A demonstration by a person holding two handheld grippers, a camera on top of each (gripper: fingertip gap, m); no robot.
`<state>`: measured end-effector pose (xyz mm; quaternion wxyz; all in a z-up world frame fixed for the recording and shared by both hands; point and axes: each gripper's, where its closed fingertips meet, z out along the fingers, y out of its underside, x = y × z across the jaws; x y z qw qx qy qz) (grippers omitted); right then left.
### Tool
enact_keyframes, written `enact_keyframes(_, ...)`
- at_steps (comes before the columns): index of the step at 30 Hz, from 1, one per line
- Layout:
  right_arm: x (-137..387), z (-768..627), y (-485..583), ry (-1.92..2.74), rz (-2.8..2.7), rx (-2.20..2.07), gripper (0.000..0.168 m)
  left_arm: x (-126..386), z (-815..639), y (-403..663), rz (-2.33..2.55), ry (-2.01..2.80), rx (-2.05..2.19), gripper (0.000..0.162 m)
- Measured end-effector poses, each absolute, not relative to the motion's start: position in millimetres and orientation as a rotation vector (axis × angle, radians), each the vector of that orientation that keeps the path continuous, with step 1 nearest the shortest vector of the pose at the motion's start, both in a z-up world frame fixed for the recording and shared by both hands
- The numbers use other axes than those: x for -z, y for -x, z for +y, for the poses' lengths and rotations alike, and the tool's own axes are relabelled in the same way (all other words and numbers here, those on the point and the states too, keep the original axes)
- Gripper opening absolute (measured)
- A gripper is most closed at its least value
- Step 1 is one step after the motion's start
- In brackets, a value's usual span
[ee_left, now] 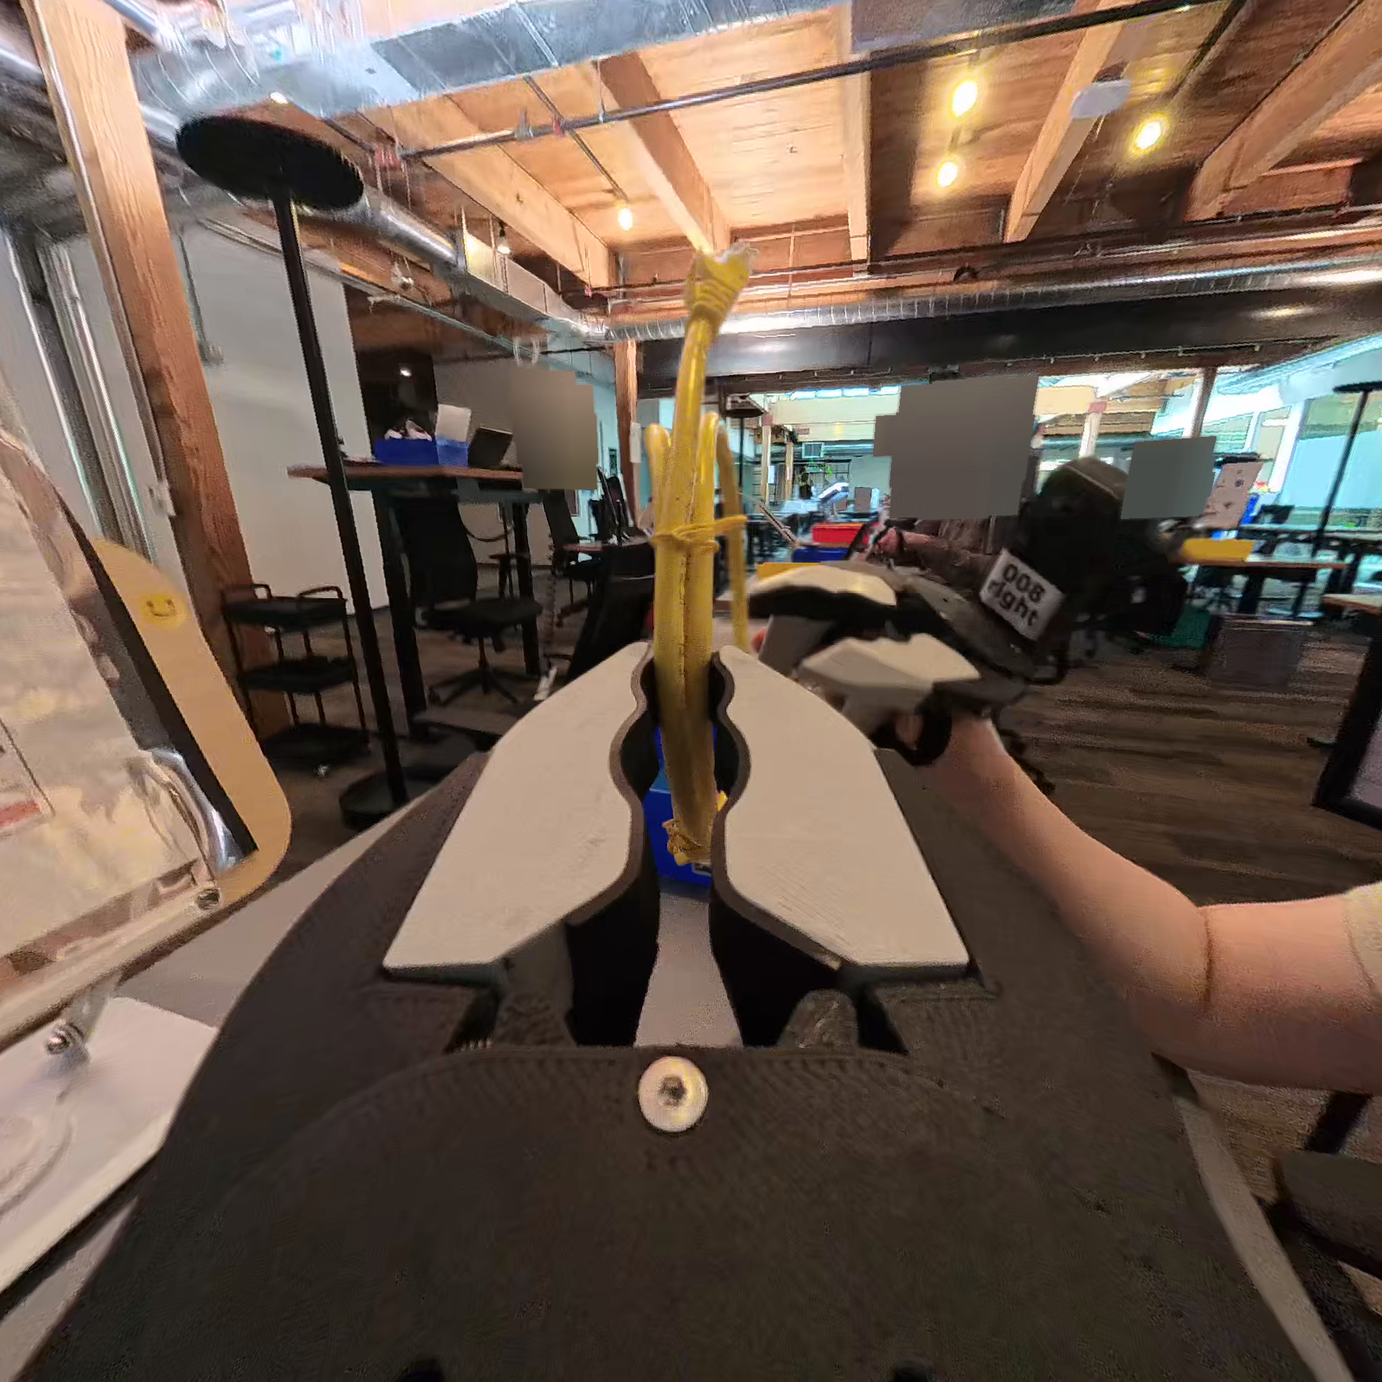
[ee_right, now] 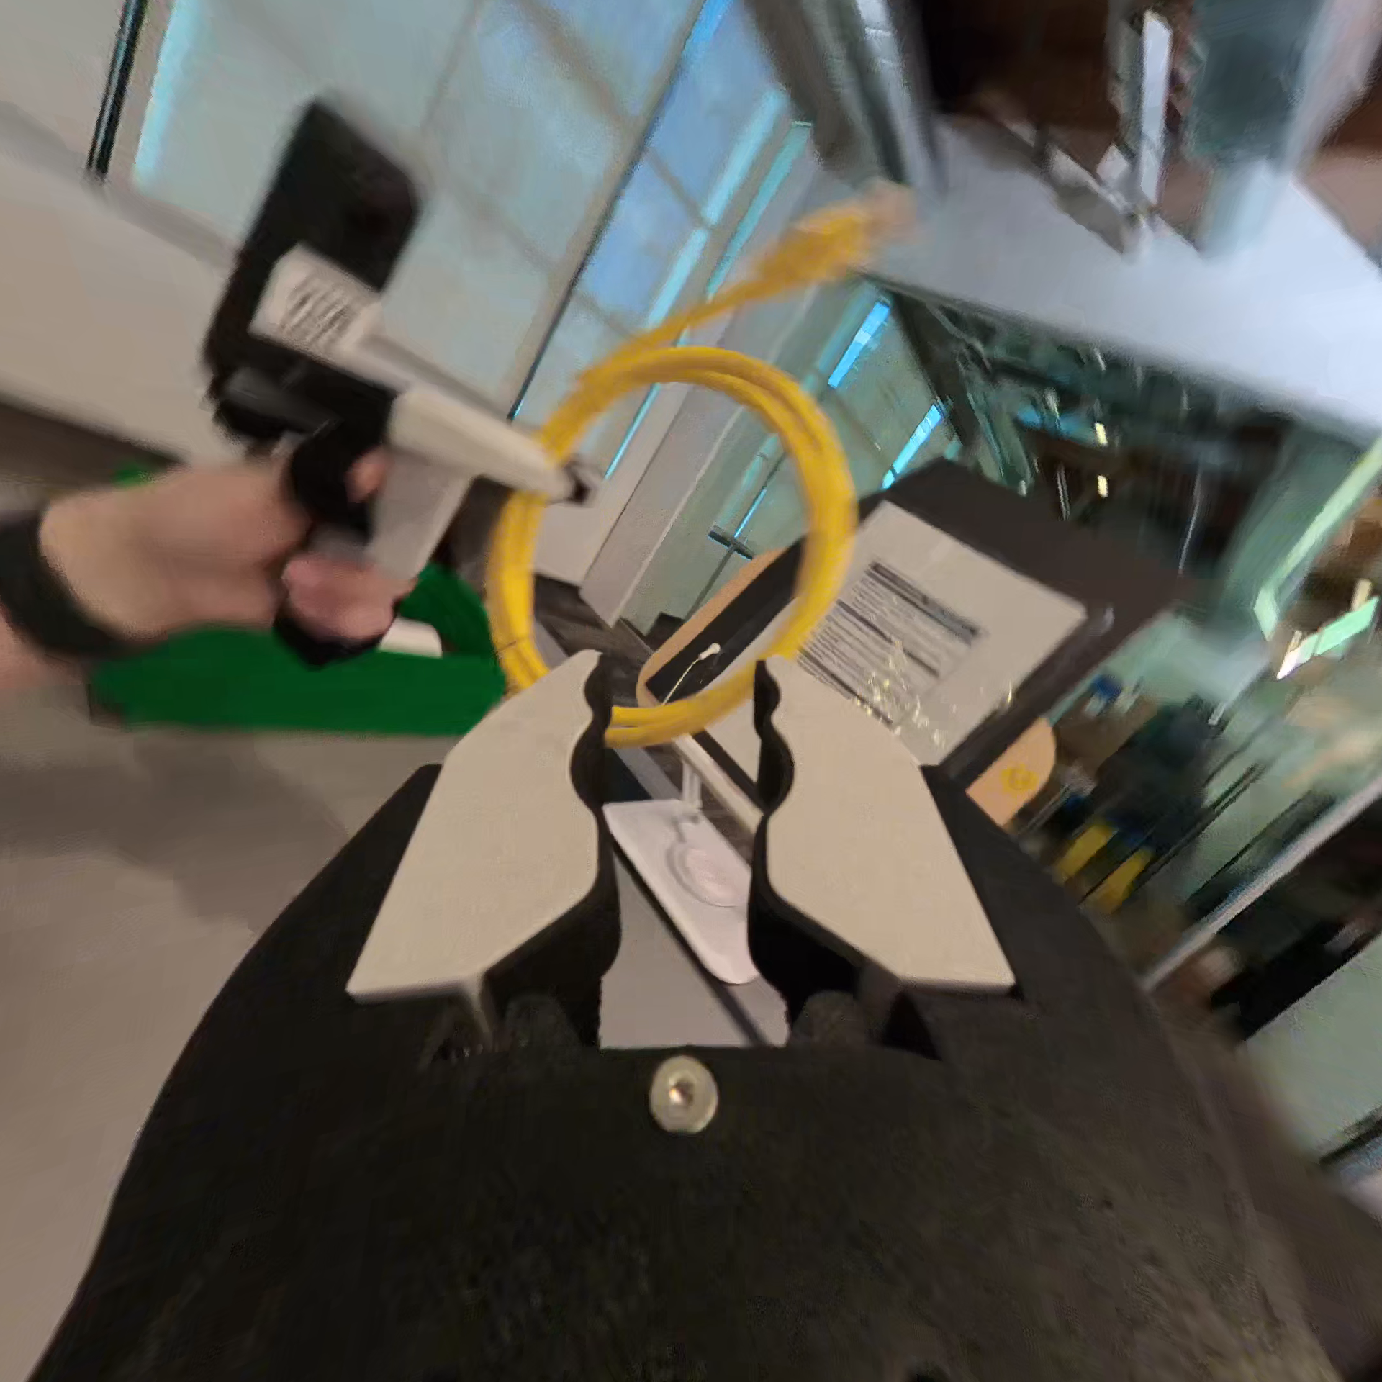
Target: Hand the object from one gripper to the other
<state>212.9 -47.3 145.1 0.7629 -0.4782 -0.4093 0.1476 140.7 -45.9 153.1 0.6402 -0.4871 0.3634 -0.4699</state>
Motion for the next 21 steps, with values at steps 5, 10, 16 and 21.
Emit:
enact_keyframes(5, -152, -31, -230, 1.140, -0.670, -0.735, 0.064, -152, -58, -150, 0.892, 1.085, 1.038, 0.010)
enact_keyframes(10, -140, -50, -218, 1.118, -0.823, -1.073, 0.047, -150, -76, -163, 0.962, 1.077, 1.162, 0.009)
enact_keyframes(16, -135, -55, -223, 1.194, -0.860, -1.311, 0.006, -143, -70, -168, 0.953, 1.138, 1.184, 0.011)
enact_keyframes(21, -104, -20, -232, 1.450, -0.759, -1.213, 0.006, -128, -21, -149, 0.861, 1.254, 0.643, 0.055)
